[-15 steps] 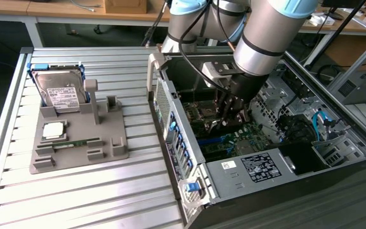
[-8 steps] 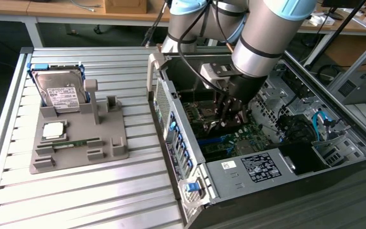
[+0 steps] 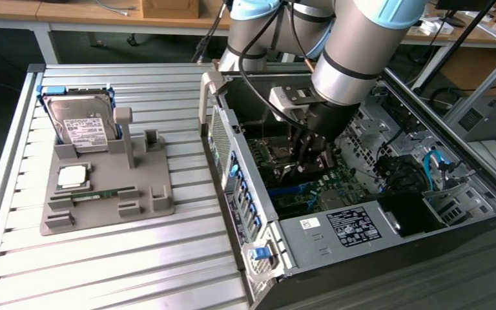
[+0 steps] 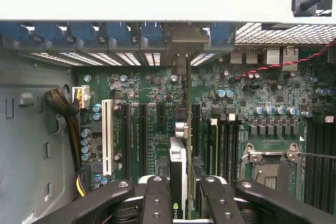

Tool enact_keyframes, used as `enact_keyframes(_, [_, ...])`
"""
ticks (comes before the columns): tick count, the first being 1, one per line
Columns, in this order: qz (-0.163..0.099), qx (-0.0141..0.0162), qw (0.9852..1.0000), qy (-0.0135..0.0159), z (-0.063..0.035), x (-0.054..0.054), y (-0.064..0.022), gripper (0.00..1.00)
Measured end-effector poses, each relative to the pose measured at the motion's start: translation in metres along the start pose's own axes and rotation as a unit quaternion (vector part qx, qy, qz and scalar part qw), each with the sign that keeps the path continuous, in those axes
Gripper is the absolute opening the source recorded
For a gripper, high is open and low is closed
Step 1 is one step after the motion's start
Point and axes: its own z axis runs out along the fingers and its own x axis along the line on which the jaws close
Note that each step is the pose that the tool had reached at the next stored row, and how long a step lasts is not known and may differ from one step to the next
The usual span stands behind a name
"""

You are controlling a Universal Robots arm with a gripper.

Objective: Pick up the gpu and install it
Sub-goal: 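Insert the gpu into the slot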

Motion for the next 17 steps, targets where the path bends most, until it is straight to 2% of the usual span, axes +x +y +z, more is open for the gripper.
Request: enact_keyframes(17, [0.000, 0.0000, 1.0000, 0.0001, 0.0082, 0.0017, -0.0001, 0.27])
